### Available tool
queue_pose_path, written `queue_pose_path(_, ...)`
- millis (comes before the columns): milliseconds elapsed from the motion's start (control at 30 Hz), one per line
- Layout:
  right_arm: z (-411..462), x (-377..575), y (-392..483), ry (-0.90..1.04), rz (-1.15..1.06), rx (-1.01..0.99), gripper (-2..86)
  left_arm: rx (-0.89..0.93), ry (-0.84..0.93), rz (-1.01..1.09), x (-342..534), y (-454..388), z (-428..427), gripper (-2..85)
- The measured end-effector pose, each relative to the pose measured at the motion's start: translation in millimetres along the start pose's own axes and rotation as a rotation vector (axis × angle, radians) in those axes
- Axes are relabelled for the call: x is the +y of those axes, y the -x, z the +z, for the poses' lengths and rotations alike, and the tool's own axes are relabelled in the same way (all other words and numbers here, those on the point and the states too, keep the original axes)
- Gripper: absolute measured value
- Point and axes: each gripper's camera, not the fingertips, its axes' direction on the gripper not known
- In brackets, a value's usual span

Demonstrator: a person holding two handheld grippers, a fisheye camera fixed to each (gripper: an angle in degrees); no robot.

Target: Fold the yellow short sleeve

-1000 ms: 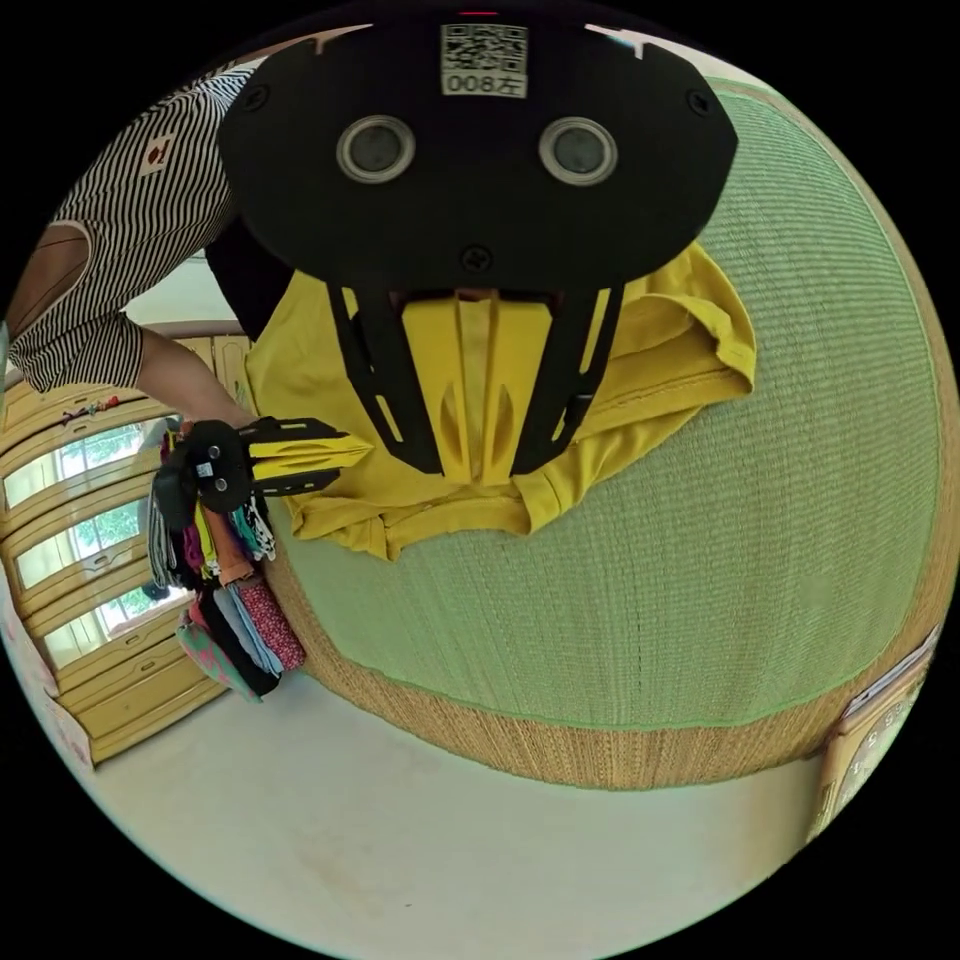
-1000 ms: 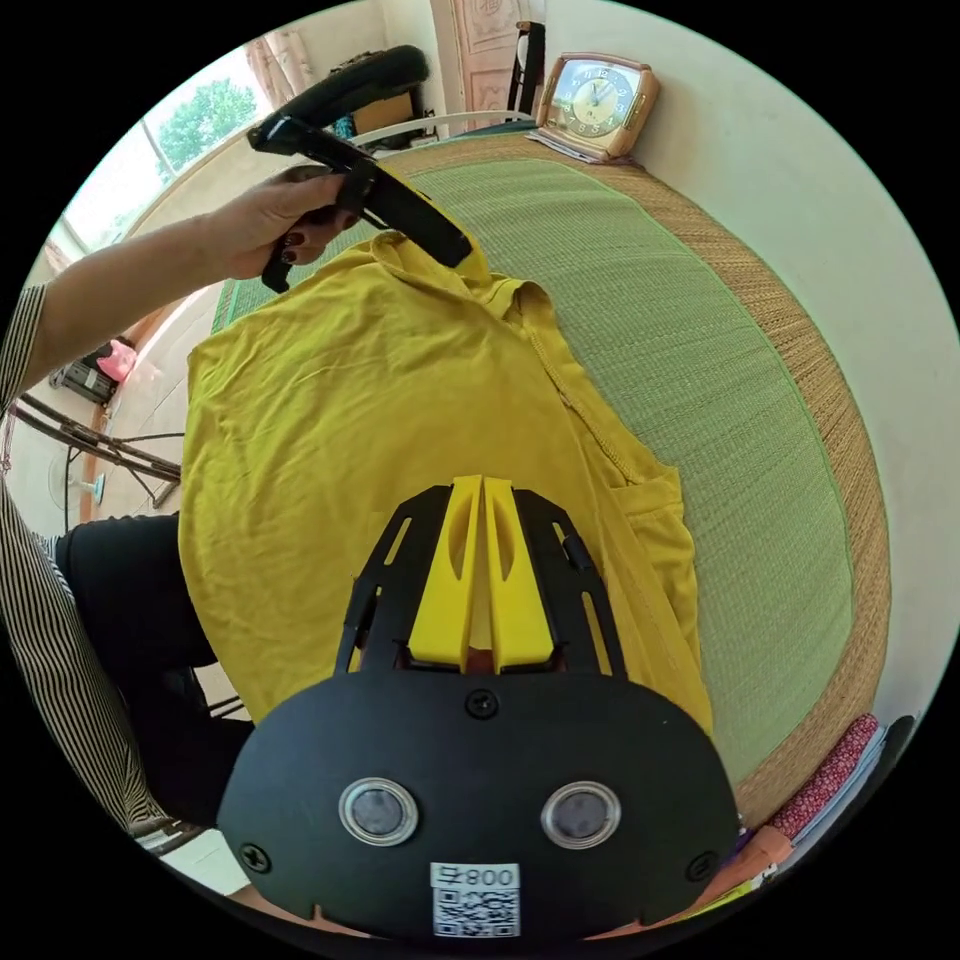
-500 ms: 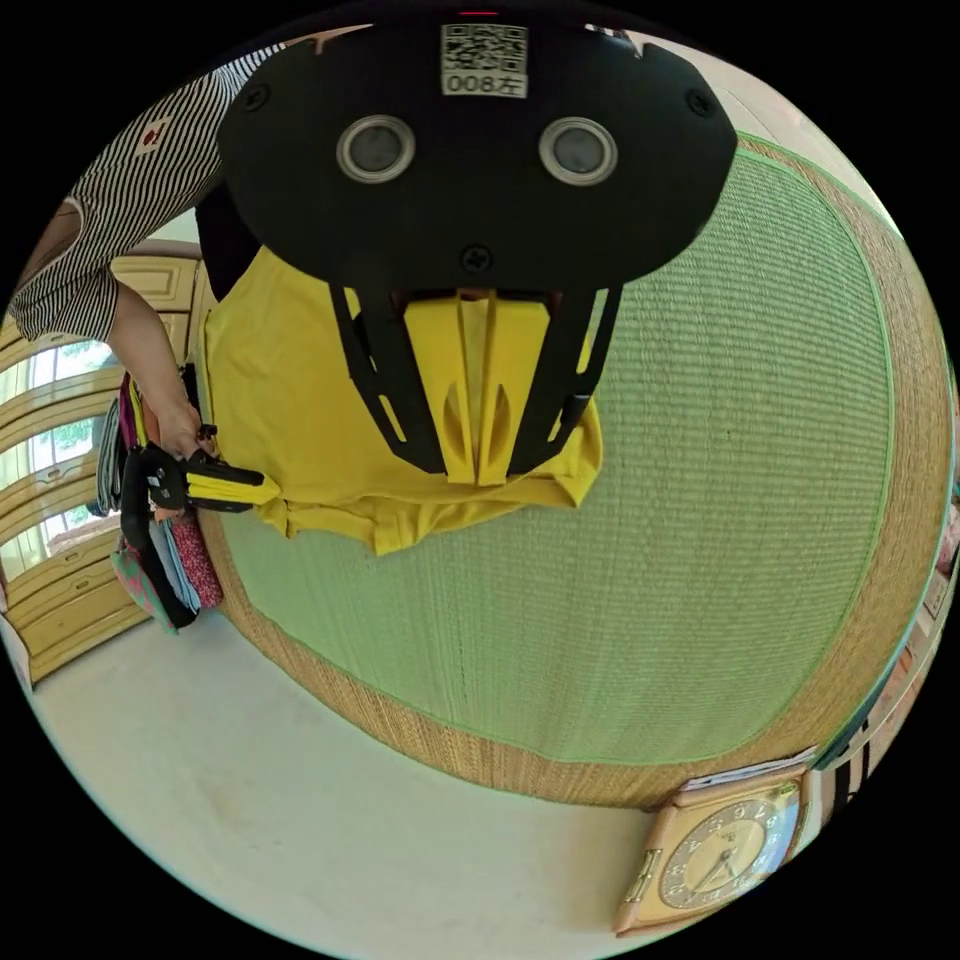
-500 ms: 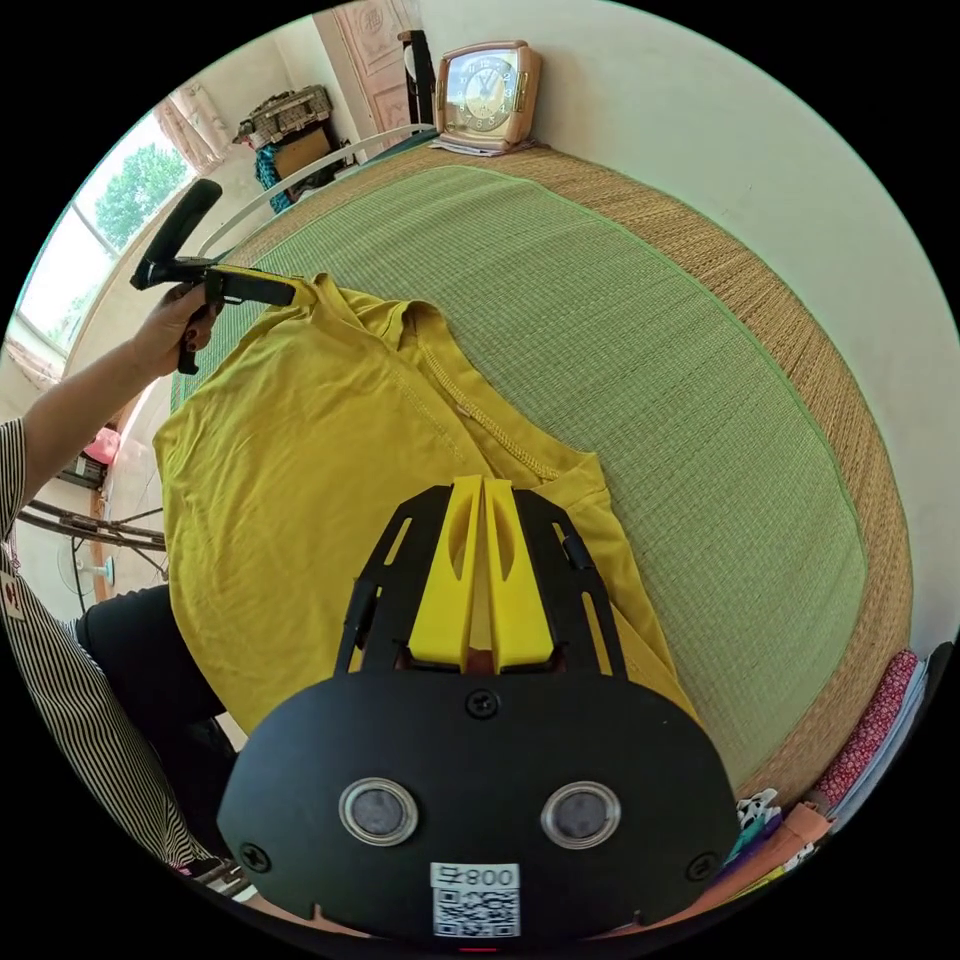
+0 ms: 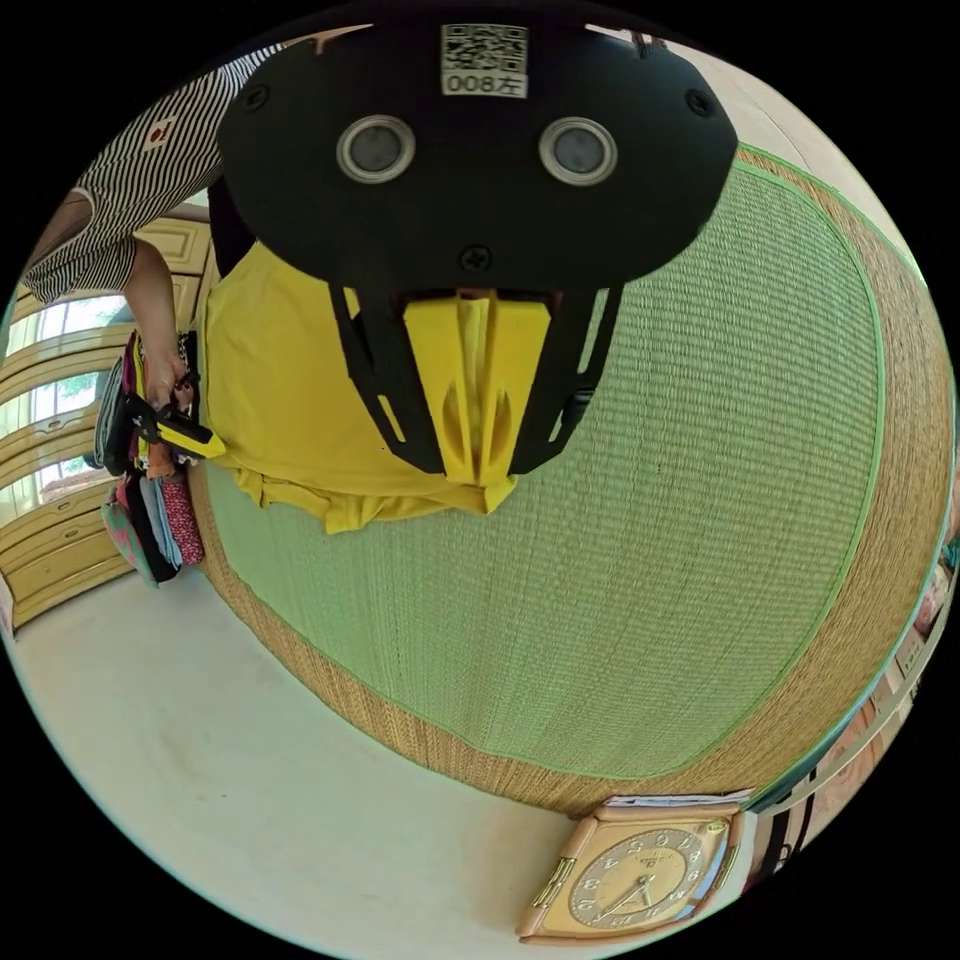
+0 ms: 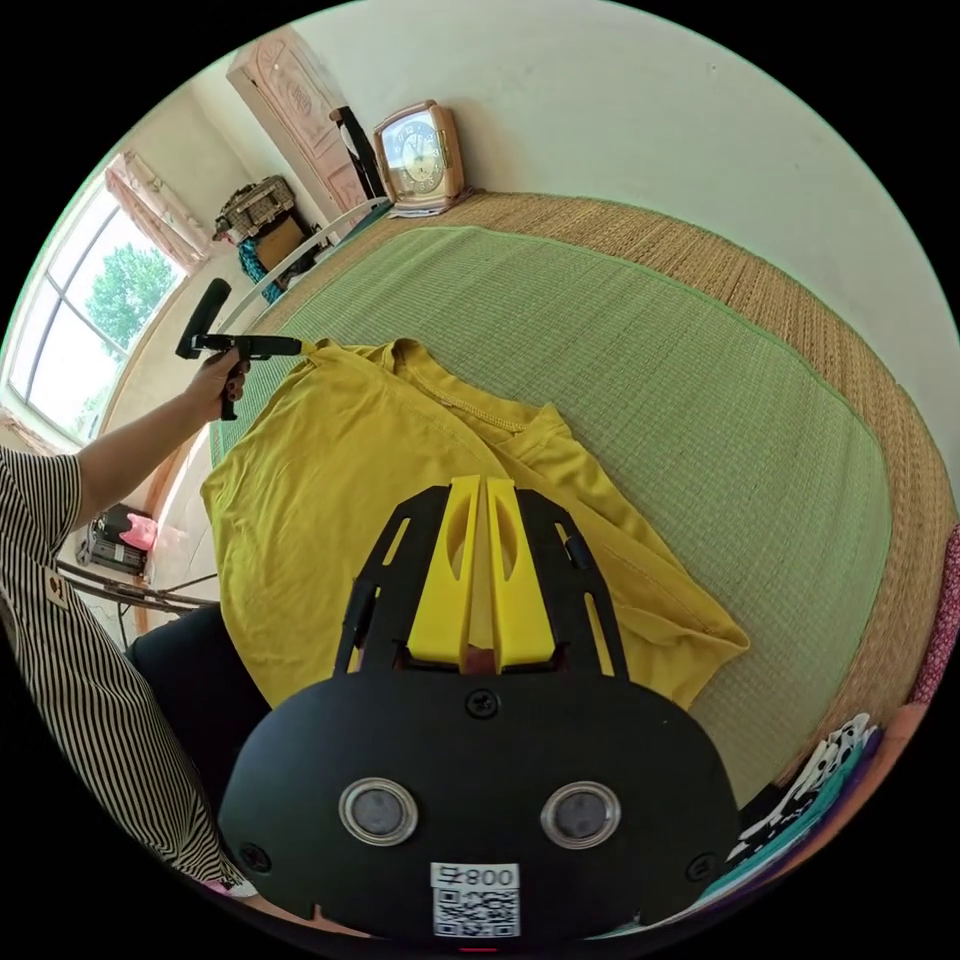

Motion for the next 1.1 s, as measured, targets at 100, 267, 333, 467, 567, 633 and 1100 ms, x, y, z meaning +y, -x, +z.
queue_pose_path(100, -3.4, 13.1, -10.9, 0.003, 0.027, 0.009, 0.3, -0.009, -0.035, 0.007, -10.9, -1.6, -11.2, 1.8)
queue_pose_path(267, -8.3, 34.2, -22.9, -0.007, 0.066, -0.012, 0.3, 0.081, -0.050, 0.029, -14.4, 2.1, -24.7, 6.1)
queue_pose_path(333, -8.4, 45.2, -25.8, -0.013, 0.079, -0.025, 0.2, 0.088, -0.015, 0.045, -6.5, 3.5, -23.0, 8.1)
queue_pose_path(467, -5.5, 58.5, -31.2, -0.010, 0.098, -0.048, 0.2, -0.018, 0.101, 0.062, 5.1, 7.3, -11.0, 6.2)
queue_pose_path(567, -3.7, 64.9, -34.9, 0.002, 0.100, -0.055, 0.2, -0.029, 0.060, 0.069, 1.1, 6.8, -19.5, 3.2)
queue_pose_path(633, -6.0, 68.4, -37.1, -0.001, 0.100, -0.038, 0.2, -0.045, 0.033, 0.077, -4.9, 5.3, -26.6, 2.4)
queue_pose_path(1100, -4.0, 87.6, -71.1, 0.039, 0.139, 0.132, 0.2, 0.120, 0.034, 0.175, 24.6, -21.2, -9.2, 1.6)
